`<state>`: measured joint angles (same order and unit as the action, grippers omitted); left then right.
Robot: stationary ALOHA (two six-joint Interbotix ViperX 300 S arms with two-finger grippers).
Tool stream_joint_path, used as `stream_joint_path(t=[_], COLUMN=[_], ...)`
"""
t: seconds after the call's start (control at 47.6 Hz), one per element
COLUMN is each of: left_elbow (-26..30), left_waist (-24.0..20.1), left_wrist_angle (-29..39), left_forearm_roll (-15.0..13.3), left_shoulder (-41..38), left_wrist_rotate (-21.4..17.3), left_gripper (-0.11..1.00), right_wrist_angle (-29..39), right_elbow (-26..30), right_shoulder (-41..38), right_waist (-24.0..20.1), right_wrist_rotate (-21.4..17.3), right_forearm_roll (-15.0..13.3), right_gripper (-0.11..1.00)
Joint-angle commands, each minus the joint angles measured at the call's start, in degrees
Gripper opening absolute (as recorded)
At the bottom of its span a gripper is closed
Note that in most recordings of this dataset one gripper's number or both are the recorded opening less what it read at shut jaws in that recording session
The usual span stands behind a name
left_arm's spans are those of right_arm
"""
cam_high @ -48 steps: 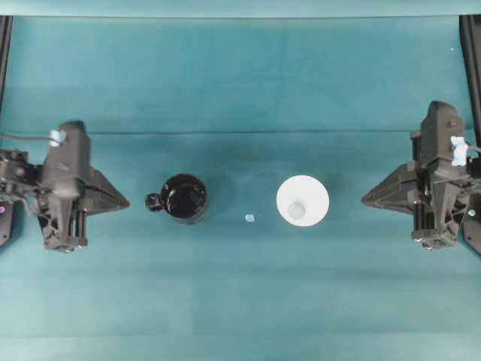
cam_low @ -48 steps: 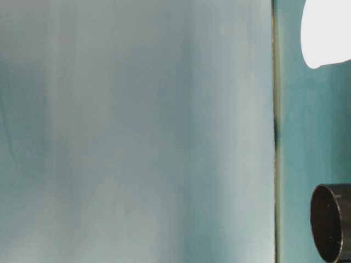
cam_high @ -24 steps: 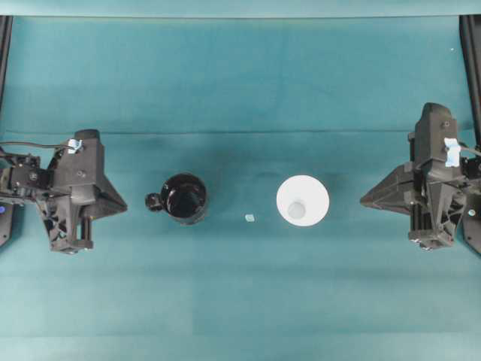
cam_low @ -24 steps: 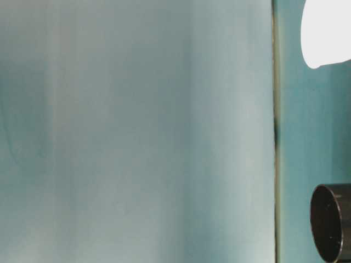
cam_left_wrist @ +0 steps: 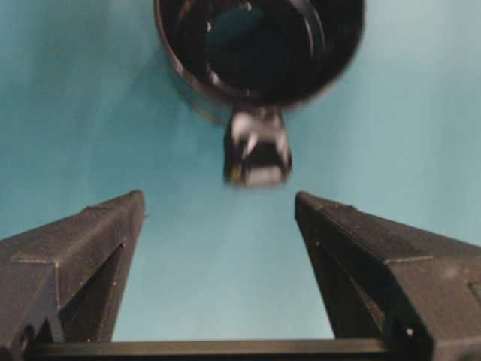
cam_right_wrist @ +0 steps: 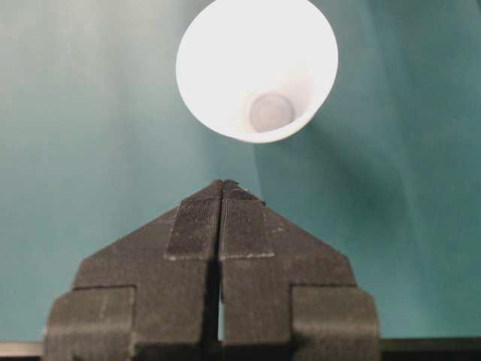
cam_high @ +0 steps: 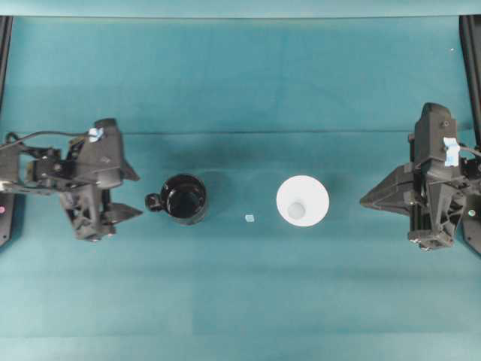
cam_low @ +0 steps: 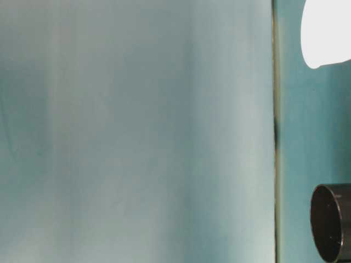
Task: Put a paper cup into the cup holder on your left arm.
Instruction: 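Move the left gripper to the black mug's handle and close on it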
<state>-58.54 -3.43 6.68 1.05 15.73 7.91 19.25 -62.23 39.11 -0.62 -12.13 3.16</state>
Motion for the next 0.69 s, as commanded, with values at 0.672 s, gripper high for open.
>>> stream_joint_path(t=[0.672], left_elbow=[4.7], left_waist=[0.0], left_wrist_angle=[-2.1], left_forearm_roll=[0.1], left_shoulder=[-7.2], left_wrist_rotate=[0.3], left_gripper=[0.86], right_wrist_angle=[0.7], right_elbow=[1.4], right_shoulder=[0.2], right_waist=[-0.4], right_wrist_rotate=[-0.8], right_forearm_roll=[0.0], right_gripper=[-0.04])
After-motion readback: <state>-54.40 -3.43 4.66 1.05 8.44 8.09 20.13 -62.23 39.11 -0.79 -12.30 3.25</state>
